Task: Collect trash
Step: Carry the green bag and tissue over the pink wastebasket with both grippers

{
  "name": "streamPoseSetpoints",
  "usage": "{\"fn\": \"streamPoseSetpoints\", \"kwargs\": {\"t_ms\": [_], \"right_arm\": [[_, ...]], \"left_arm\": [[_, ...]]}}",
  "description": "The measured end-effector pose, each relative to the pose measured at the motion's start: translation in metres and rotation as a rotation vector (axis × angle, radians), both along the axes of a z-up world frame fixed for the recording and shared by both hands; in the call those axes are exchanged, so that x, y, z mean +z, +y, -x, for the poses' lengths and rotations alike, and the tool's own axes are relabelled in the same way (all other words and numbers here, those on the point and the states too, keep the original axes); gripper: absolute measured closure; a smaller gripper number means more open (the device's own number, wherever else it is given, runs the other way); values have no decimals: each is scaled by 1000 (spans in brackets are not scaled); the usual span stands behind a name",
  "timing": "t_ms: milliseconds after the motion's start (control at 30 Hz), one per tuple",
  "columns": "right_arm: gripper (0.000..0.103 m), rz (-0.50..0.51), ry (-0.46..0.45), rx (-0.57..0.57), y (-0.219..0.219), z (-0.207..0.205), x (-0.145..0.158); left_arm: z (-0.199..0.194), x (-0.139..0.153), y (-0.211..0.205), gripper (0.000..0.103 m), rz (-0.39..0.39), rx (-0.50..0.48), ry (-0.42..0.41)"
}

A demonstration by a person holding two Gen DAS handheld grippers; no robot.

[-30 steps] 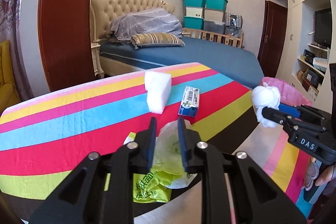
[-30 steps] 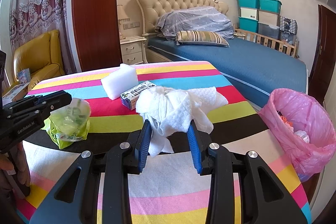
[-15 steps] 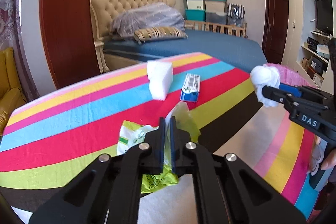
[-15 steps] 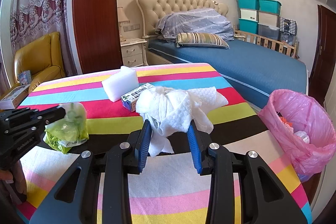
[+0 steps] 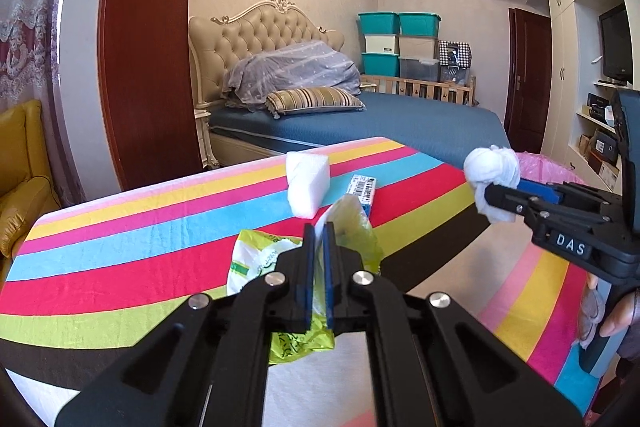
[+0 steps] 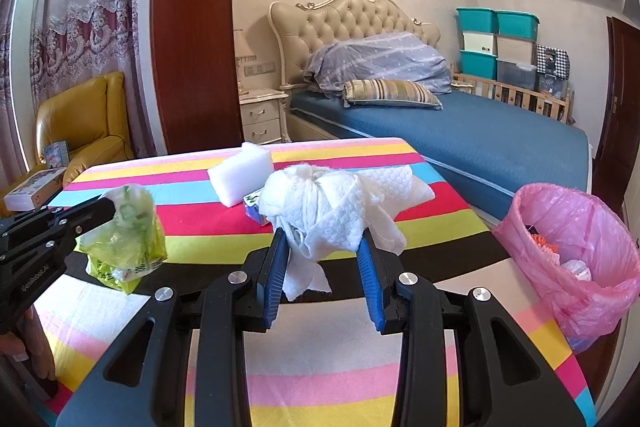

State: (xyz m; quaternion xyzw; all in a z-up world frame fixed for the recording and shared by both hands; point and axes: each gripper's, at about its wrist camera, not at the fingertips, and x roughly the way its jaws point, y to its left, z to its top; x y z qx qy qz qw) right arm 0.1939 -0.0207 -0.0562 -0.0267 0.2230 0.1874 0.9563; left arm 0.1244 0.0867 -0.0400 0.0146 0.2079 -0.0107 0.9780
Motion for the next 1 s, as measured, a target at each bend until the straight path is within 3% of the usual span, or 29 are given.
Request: {"fn": "streamPoseSetpoints", "kwargs": {"t_ms": [267, 733, 1000], "right_arm": [[69, -10, -12, 14, -12, 12, 5], [69, -50, -20, -86, -94, 17, 16], [69, -42, -22, -126, -144, 18, 13]], "left_arm": [[-3, 1, -27, 98, 11, -41, -5], [-17, 0, -104, 98, -24, -221, 13], [-43, 9, -148, 98, 10, -326, 27]]}}
